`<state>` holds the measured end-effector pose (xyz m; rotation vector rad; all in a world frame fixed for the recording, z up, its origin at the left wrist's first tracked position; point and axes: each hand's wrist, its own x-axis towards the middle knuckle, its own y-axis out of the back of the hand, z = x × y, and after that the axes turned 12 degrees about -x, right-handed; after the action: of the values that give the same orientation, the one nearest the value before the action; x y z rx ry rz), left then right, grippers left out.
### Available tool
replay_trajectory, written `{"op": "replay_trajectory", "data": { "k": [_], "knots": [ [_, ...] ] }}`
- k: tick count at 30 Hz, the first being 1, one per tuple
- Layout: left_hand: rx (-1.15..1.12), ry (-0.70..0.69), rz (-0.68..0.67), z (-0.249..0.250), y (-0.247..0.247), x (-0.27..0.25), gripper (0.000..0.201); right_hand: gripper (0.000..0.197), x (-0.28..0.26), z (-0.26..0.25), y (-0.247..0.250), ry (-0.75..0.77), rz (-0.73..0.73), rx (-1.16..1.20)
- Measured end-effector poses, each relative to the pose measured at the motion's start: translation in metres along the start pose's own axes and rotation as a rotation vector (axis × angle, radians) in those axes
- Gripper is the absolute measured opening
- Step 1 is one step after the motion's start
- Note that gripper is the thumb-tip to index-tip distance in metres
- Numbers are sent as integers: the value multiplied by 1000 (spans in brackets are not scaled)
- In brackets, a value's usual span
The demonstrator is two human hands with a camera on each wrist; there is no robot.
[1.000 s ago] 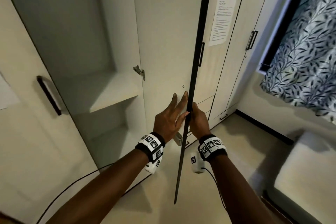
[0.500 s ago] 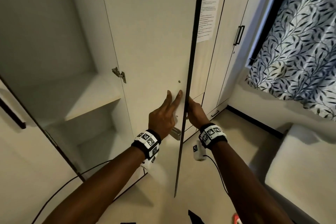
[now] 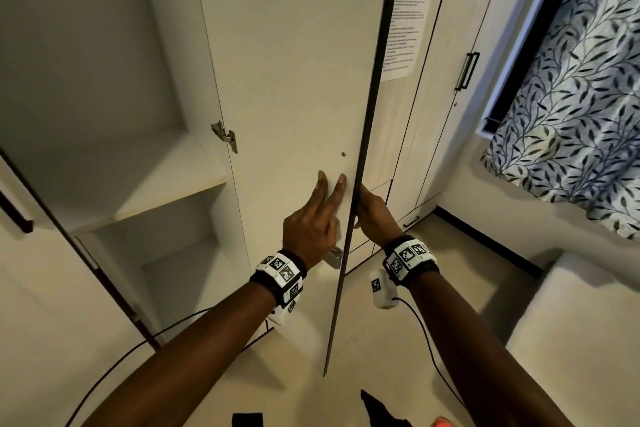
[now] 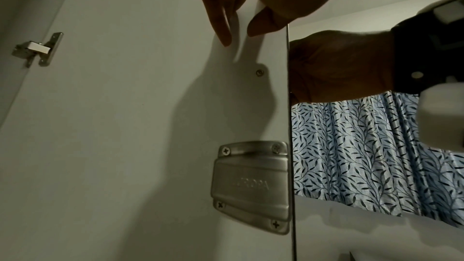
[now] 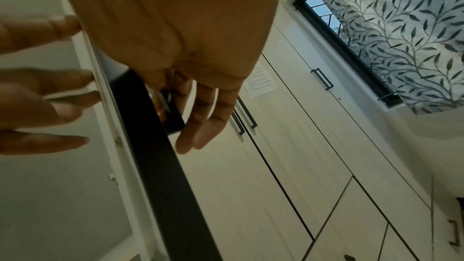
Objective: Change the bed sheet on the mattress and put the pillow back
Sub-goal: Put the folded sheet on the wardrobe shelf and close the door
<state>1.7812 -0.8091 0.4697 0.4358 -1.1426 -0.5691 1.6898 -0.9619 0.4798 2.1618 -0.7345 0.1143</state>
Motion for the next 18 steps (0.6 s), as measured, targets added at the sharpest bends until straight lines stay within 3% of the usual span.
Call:
{"op": "replay_trajectory", "data": {
  "k": [3, 5, 10, 12, 18],
  "knots": [
    [-14, 25, -36, 0, 5, -3, 66, 37, -2, -3, 5, -16, -22, -140],
    [-29, 25, -61, 1, 9, -6, 68, 33, -10, -5, 3, -32, 42, -277],
    [-24, 52, -125, -10, 20, -15, 70, 20, -49, -34, -14, -122, 493, -530],
    [-45, 58, -157, -20, 27, -26, 71, 13, -64, -54, -28, -105, 588, -572],
    [-16, 117, -123, -58, 75, -71, 60, 13, -69, -99, -93, 71, 400, -656]
  ]
}}
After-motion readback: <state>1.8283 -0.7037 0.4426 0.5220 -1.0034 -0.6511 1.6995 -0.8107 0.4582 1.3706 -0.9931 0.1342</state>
